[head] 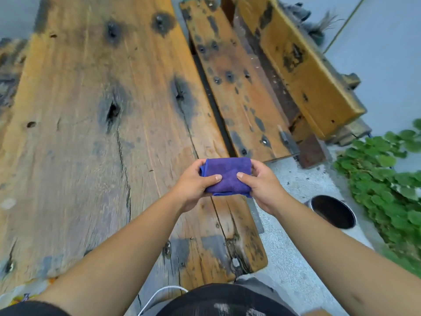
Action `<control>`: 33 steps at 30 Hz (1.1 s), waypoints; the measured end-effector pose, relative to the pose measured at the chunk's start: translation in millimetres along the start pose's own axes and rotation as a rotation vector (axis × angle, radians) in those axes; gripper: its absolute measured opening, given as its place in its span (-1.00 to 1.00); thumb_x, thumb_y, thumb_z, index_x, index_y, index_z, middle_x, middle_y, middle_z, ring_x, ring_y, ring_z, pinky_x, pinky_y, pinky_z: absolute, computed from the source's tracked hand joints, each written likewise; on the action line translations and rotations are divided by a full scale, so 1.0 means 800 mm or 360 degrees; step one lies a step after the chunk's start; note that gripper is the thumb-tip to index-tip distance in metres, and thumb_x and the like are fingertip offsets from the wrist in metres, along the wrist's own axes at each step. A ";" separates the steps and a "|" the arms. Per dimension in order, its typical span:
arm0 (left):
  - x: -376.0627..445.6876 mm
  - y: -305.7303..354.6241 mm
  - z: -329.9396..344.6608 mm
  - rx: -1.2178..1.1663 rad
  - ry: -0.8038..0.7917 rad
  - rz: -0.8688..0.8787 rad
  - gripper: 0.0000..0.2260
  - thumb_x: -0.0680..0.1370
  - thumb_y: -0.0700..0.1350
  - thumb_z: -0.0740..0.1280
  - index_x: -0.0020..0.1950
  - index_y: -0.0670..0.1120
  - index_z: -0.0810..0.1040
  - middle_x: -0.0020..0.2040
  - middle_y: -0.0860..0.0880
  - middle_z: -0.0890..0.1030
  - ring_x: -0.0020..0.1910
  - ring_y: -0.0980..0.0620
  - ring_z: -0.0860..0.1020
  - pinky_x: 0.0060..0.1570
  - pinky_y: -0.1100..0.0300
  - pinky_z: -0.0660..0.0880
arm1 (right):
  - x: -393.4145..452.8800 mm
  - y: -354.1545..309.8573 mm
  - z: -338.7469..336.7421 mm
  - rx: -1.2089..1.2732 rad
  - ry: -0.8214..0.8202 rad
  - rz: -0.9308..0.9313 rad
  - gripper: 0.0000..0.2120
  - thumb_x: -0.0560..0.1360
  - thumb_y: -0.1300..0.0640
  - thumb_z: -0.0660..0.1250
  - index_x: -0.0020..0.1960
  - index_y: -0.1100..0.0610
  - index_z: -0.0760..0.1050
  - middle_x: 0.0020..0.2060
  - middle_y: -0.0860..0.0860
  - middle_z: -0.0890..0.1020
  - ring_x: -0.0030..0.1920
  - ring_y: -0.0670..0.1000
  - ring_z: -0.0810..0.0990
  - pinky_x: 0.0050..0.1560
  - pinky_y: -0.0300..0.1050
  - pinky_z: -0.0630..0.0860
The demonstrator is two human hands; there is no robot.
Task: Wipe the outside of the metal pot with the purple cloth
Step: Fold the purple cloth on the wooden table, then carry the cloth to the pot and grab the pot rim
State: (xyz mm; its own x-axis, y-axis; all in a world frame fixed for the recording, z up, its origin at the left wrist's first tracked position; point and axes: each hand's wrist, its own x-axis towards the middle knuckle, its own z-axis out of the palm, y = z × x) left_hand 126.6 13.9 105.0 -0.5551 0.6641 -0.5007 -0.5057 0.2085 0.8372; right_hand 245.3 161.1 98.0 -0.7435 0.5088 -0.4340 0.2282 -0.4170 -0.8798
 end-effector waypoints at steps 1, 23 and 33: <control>-0.007 -0.004 0.009 0.0009 -0.0032 -0.0015 -0.76 0.54 -0.35 0.40 0.08 -0.04 0.52 -0.07 -0.03 0.68 -0.14 0.00 0.67 -0.15 0.04 0.65 | -0.017 0.002 -0.007 0.0011 0.0048 -0.0022 -0.69 0.53 0.38 0.32 0.21 0.12 0.49 0.06 0.09 0.66 0.07 0.11 0.67 -0.01 0.02 0.60; -0.106 -0.146 0.266 0.0552 -0.0822 -0.0353 -0.74 0.55 -0.40 0.35 0.16 -0.12 0.51 -0.05 -0.06 0.65 -0.21 0.01 0.65 -0.28 0.12 0.64 | -0.318 0.130 -0.193 0.0715 0.0987 -0.0102 -0.74 0.52 0.38 0.30 0.21 0.29 0.50 0.01 0.25 0.69 -0.03 0.17 0.69 0.00 0.00 0.61; -0.039 -0.181 0.455 0.0645 -0.0824 -0.0367 -0.73 0.55 -0.37 0.36 0.08 -0.01 0.54 -0.09 0.03 0.68 -0.18 0.03 0.68 -0.21 0.08 0.63 | -0.306 0.107 -0.385 0.0833 0.0942 -0.0009 -0.75 0.54 0.18 0.37 0.20 0.01 0.52 0.05 0.00 0.70 0.02 -0.02 0.68 -0.03 -0.10 0.57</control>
State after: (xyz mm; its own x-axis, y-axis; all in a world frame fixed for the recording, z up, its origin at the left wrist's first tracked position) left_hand 457.8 224.3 79.8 -0.0260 0.8067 -0.5904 -0.2303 0.5699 0.7888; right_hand 640.5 232.9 68.8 -0.2521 0.7667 -0.5904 -0.2094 -0.6389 -0.7403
